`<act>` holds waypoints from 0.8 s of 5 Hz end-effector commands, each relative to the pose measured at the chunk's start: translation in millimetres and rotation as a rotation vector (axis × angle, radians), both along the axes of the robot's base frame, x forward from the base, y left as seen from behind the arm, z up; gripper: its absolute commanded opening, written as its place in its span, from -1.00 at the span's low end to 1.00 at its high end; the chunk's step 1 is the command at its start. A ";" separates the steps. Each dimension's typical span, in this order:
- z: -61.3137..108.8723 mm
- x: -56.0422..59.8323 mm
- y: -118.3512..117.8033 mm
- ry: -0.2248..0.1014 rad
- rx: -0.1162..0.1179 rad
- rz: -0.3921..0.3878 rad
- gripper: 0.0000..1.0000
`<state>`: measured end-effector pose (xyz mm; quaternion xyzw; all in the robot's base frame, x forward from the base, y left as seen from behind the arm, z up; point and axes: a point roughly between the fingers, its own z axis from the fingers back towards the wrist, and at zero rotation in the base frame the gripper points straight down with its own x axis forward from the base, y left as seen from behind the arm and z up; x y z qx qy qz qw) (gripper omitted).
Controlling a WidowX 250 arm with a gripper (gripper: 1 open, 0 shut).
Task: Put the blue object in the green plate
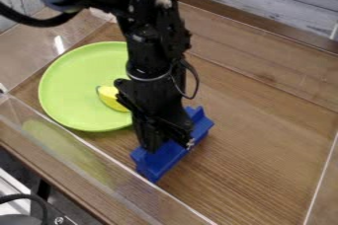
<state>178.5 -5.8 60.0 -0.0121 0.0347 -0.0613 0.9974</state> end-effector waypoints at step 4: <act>67.1 16.6 24.7 -0.117 -0.007 0.115 1.00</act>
